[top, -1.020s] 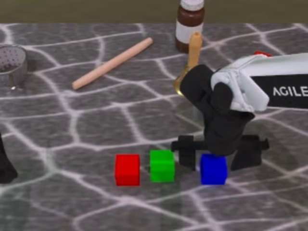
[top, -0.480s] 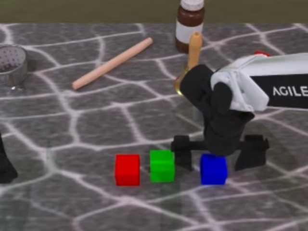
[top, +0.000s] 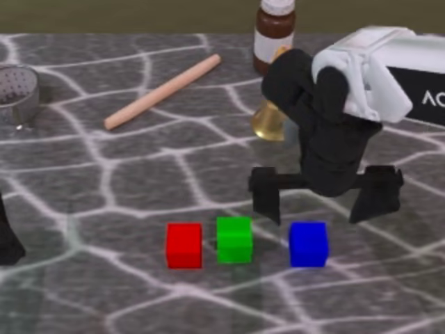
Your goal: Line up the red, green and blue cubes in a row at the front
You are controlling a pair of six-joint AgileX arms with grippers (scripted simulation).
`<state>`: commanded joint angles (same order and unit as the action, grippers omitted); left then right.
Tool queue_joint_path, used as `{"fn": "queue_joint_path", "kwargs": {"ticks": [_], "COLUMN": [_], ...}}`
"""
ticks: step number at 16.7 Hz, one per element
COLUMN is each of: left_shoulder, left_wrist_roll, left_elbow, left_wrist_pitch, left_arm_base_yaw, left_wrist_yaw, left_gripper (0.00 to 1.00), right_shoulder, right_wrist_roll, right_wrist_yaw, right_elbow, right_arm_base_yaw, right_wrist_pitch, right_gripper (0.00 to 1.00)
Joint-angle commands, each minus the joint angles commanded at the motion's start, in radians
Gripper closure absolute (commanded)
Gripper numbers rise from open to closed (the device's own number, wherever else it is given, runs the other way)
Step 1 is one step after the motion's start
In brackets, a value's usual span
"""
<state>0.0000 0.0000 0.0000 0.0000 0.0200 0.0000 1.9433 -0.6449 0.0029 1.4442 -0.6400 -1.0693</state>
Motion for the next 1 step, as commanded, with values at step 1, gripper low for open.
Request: {"fn": "queue_joint_path", "kwargs": {"ticks": [1], "left_shoulder": [0.000], "left_wrist_roll": [0.000], "left_elbow": [0.000], "left_wrist_pitch": [0.000], "left_arm_base_yaw": [0.000], "left_wrist_yaw": [0.000], "left_gripper": [0.00], "right_shoulder": [-0.005], "right_wrist_roll": [0.001], "right_wrist_yaw": [0.000], "right_elbow": [0.005], "right_arm_base_yaw": [0.000], "right_wrist_pitch": [-0.007], "right_gripper": [0.00]}}
